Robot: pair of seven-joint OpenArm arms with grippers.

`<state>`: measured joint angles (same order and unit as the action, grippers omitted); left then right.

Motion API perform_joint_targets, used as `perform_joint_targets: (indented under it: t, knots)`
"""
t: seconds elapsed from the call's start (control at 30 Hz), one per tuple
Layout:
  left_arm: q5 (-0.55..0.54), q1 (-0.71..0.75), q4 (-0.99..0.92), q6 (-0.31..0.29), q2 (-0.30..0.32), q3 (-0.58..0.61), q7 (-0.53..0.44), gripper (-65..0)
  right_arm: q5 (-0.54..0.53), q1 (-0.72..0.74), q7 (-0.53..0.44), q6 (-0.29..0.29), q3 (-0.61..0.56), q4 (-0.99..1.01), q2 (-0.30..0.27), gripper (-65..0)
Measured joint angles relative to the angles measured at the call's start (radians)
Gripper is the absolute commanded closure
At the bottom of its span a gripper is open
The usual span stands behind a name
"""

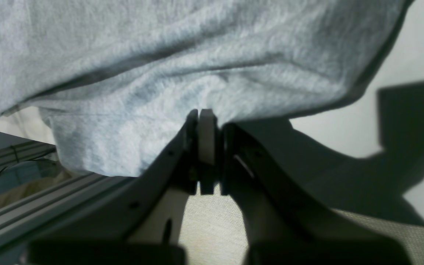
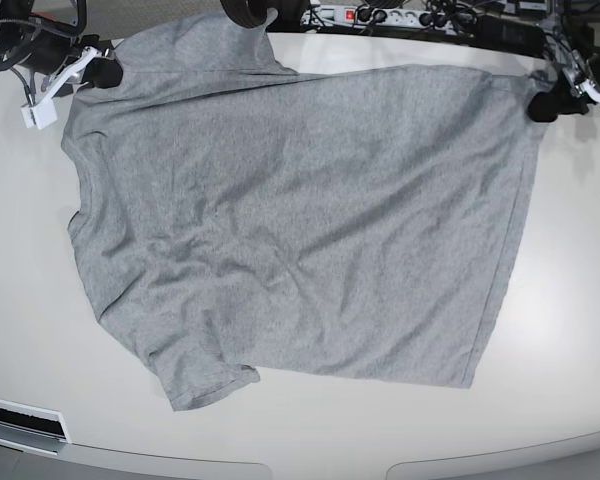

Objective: Layout the t-shirt on the table in an organized manner, then fold the t-shirt properly
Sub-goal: 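Pull both held corners toward the robot base to smooth the shirt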

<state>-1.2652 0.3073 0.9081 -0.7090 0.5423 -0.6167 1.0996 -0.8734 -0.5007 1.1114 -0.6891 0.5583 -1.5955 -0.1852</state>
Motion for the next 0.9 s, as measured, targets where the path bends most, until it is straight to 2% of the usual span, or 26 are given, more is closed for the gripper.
perform_joint_targets:
  t: [0.23,0.37,0.4,0.47,0.5,0.67,0.8,0.9]
  knots:
    - [-0.022,0.000,0.000,0.000,-0.014,0.000,0.018,-32.9,0.000,0.000,0.000,0.000,0.000,0.000,0.000,0.0]
    - [-0.010,0.000,0.000,0.001,-0.014,0.002,0.008,-22.4,0.000,0.000,0.000,0.000,0.000,0.000,0.000,0.0]
    - [-0.006,0.000,0.000,0.002,-0.018,0.001,0.008,-17.8,0.000,0.000,0.000,0.000,0.000,0.000,0.000,0.0]
    - [0.006,0.000,-0.002,0.012,-0.025,0.002,0.013,-2.0,0.001,0.000,0.000,0.000,0.000,0.000,0.000,0.0]
    - [0.012,0.001,-0.004,0.012,-0.026,0.002,0.020,0.0,0.001,0.000,0.000,0.000,0.000,0.000,0.000,0.0]
    - [-0.044,0.004,-0.006,0.020,-0.004,0.008,0.043,0.0,0.001,0.000,0.000,0.000,0.000,0.000,0.000,0.0]
    - [-0.121,0.012,0.026,0.019,0.058,0.008,0.084,0.0,-0.014,0.000,0.014,0.000,0.000,0.000,-0.001,0.0]
    - [-0.126,0.011,0.069,0.019,0.110,0.008,0.087,0.0,-0.174,-0.001,0.099,0.000,0.000,-0.008,-0.023,0.0]
